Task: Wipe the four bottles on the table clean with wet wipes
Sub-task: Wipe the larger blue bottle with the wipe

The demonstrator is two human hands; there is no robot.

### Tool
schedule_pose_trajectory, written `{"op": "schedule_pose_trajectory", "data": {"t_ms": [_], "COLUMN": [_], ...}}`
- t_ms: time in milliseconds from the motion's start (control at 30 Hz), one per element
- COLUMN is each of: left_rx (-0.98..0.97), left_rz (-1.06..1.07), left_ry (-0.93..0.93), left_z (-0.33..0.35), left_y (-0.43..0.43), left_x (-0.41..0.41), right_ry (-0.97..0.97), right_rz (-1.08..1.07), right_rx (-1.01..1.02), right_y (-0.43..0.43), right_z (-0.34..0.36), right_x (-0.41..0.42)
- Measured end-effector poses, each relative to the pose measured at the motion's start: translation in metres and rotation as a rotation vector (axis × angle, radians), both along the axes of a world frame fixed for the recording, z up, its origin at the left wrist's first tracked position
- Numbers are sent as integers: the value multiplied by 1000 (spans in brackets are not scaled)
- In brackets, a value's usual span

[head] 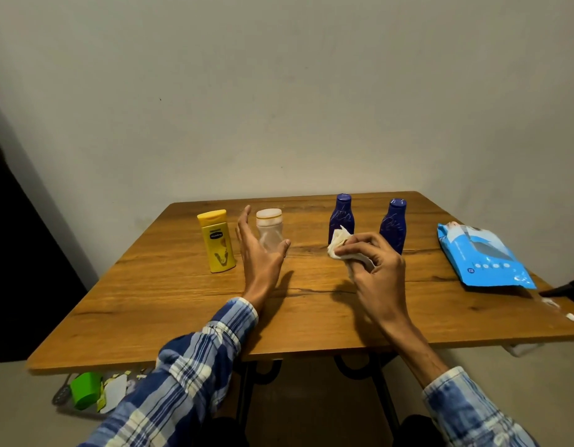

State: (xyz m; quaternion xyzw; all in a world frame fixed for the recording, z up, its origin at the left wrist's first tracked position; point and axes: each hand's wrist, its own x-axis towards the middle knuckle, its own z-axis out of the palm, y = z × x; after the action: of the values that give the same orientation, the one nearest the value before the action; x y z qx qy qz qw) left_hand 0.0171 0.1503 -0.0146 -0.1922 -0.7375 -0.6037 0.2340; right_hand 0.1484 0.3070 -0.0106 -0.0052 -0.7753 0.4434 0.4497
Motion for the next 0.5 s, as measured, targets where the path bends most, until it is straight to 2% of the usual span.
{"op": "schedule_pose_trajectory", "data": {"t_ms": [100, 167, 300, 500], "left_rx": [-43, -78, -80, -130], "left_rz": [40, -35, -261, -394], "left_ry": [197, 205, 15, -306], "left_z": [3, 4, 10, 11], "left_y": [12, 26, 54, 92], "left_x": [16, 21, 20, 0], "right_ry": [12, 23, 45, 59], "right_rz": [-49, -84, -126, -137], "right_rx": [-5, -7, -20, -41], "right_y": [4, 7, 16, 28], "right_z": [-1, -1, 0, 1], "right_x": [4, 6, 11, 18]}}
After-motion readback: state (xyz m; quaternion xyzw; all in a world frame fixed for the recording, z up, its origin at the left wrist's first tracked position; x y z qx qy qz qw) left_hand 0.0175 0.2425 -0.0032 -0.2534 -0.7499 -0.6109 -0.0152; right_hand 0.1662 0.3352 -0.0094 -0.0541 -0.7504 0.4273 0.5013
